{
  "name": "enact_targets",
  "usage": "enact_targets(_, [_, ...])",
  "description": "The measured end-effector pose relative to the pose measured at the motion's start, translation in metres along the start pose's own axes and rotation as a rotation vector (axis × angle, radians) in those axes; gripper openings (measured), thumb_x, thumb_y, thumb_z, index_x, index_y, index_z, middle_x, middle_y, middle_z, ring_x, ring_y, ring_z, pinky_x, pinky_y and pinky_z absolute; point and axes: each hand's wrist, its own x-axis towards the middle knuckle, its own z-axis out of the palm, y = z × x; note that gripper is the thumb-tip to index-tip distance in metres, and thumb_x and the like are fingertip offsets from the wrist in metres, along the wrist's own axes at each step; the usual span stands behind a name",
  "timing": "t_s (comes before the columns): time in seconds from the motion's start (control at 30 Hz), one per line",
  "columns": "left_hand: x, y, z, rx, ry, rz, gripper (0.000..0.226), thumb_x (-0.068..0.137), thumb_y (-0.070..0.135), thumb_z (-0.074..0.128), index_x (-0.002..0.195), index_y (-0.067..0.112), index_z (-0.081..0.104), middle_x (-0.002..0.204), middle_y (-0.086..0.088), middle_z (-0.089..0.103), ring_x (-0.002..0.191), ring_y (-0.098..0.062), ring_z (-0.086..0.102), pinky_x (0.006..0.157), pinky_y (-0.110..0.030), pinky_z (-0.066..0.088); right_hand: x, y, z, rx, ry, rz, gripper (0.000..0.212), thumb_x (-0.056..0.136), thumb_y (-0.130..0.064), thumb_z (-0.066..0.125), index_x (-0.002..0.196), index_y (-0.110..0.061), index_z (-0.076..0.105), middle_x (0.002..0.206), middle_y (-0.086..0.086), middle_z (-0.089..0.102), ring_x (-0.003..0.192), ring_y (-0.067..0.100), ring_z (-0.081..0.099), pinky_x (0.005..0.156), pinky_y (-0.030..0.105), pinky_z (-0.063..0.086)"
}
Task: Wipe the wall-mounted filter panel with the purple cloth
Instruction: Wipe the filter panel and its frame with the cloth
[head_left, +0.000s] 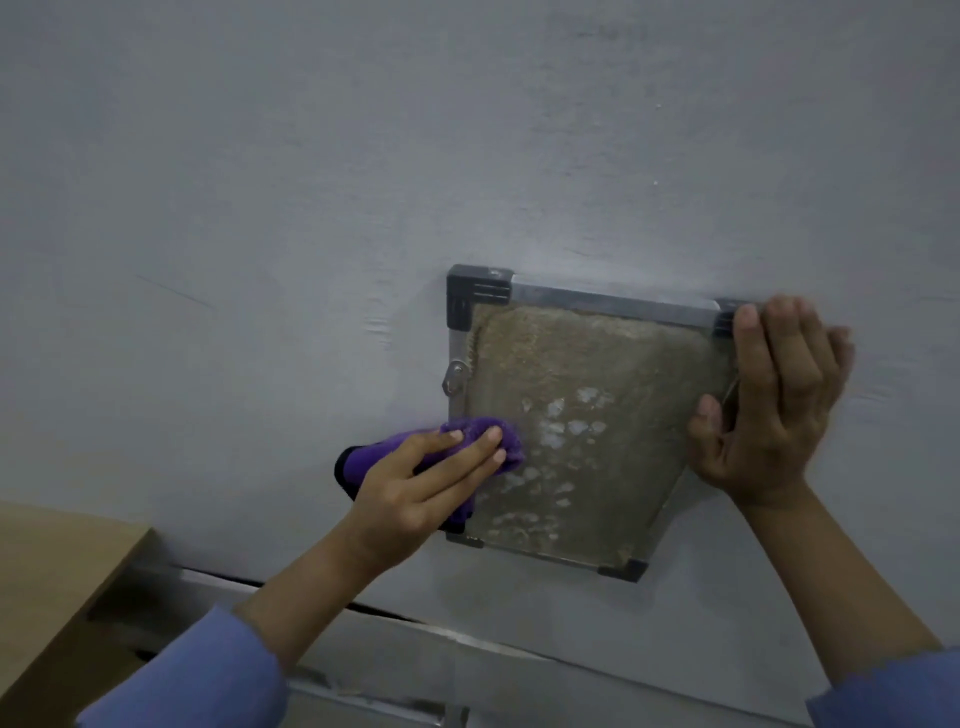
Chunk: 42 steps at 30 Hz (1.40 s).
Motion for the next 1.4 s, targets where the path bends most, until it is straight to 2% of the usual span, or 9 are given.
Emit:
enact_targets(0.27, [0.021, -0.006, -0.016, 0.07, 0.016, 0.017, 0.039, 0.088, 0.0, 0.065, 0.127, 0.003, 0.056, 0.132, -0.009, 0.057, 0.107, -0.025, 0.064, 0.089, -0.033, 0.052, 0.001, -0.002, -0.003, -0.002, -0.002, -0.009, 0.056, 0.088, -0.025, 0.036, 0.139, -0.002, 0.036, 0.137, 0.02, 0.036, 0.141, 0.025, 0.026, 0.116, 0.043, 0.015])
enact_targets(0.37, [0.016, -0.008, -0.014, 0.079, -0.064, 0.103, 0.032, 0.09, 0.0, 0.061, 0.122, 0.005, 0.061, 0.127, -0.004, 0.06, 0.095, -0.023, 0.068, 0.082, -0.032, 0.056, 0.002, -0.002, -0.002, -0.008, -0.003, -0.016, 0.058, 0.086, -0.024, 0.037, 0.139, -0.002, 0.036, 0.137, 0.019, 0.035, 0.133, 0.034, 0.032, 0.116, 0.044, 0.016])
enact_targets(0.5, [0.01, -0.013, -0.021, 0.084, -0.175, 0.197, 0.029, 0.086, 0.002, 0.059, 0.113, 0.008, 0.068, 0.12, -0.001, 0.066, 0.086, -0.024, 0.07, 0.075, -0.031, 0.058, 0.002, -0.001, -0.003, -0.011, -0.011, -0.012, 0.057, 0.087, -0.025, 0.037, 0.139, -0.002, 0.036, 0.138, 0.019, 0.035, 0.135, 0.033, 0.031, 0.115, 0.045, 0.018])
enact_targets(0.63, [0.015, -0.014, -0.029, 0.115, -0.194, 0.261, 0.041, 0.08, 0.002, 0.072, 0.119, 0.01, 0.065, 0.124, 0.0, 0.064, 0.094, -0.025, 0.068, 0.08, -0.032, 0.054, 0.001, -0.002, -0.004, -0.008, -0.022, -0.009, 0.056, 0.087, -0.025, 0.037, 0.139, -0.002, 0.036, 0.138, 0.019, 0.035, 0.13, 0.037, 0.035, 0.115, 0.046, 0.019])
enact_targets(0.73, [0.028, -0.012, -0.028, 0.122, -0.167, 0.248, 0.041, 0.085, 0.001, 0.065, 0.125, 0.009, 0.06, 0.129, -0.002, 0.061, 0.102, -0.026, 0.066, 0.084, -0.035, 0.055, 0.001, -0.001, -0.003, -0.015, -0.026, -0.006, 0.057, 0.087, -0.025, 0.037, 0.14, -0.003, 0.036, 0.138, 0.018, 0.035, 0.13, 0.037, 0.035, 0.114, 0.047, 0.02])
enact_targets(0.97, [0.034, -0.014, -0.029, 0.09, -0.254, 0.26, 0.051, 0.065, 0.0, 0.083, 0.113, 0.01, 0.07, 0.121, -0.001, 0.066, 0.092, -0.026, 0.068, 0.076, -0.033, 0.058, 0.0, 0.0, -0.003, -0.013, -0.029, -0.005, 0.056, 0.088, -0.026, 0.037, 0.139, -0.004, 0.037, 0.138, 0.018, 0.036, 0.13, 0.035, 0.035, 0.111, 0.05, 0.023])
enact_targets(1.13, [0.034, -0.02, -0.04, 0.138, -0.389, 0.366, 0.056, 0.051, 0.011, 0.092, 0.104, 0.014, 0.075, 0.116, 0.004, 0.069, 0.099, -0.024, 0.05, 0.076, -0.031, 0.055, 0.0, 0.002, -0.003, -0.023, -0.036, -0.017, 0.057, 0.088, -0.027, 0.037, 0.14, -0.004, 0.036, 0.138, 0.018, 0.035, 0.131, 0.035, 0.034, 0.112, 0.05, 0.023])
enact_targets(1.3, [0.032, -0.018, -0.045, 0.123, -0.328, 0.323, 0.048, 0.07, 0.001, 0.075, 0.117, 0.007, 0.067, 0.123, -0.005, 0.065, 0.096, -0.027, 0.064, 0.078, -0.033, 0.055, -0.001, 0.002, -0.002, -0.029, -0.029, -0.01, 0.058, 0.088, -0.027, 0.037, 0.141, -0.004, 0.036, 0.139, 0.017, 0.035, 0.132, 0.034, 0.034, 0.113, 0.048, 0.022])
enact_targets(1.4, [0.034, -0.011, -0.042, 0.097, -0.319, 0.268, 0.051, 0.07, -0.003, 0.073, 0.12, 0.004, 0.064, 0.125, -0.008, 0.063, 0.094, -0.028, 0.067, 0.077, -0.034, 0.056, -0.001, 0.001, -0.001, -0.029, -0.026, -0.014, 0.058, 0.087, -0.027, 0.037, 0.14, -0.004, 0.036, 0.139, 0.017, 0.035, 0.133, 0.033, 0.033, 0.114, 0.047, 0.02])
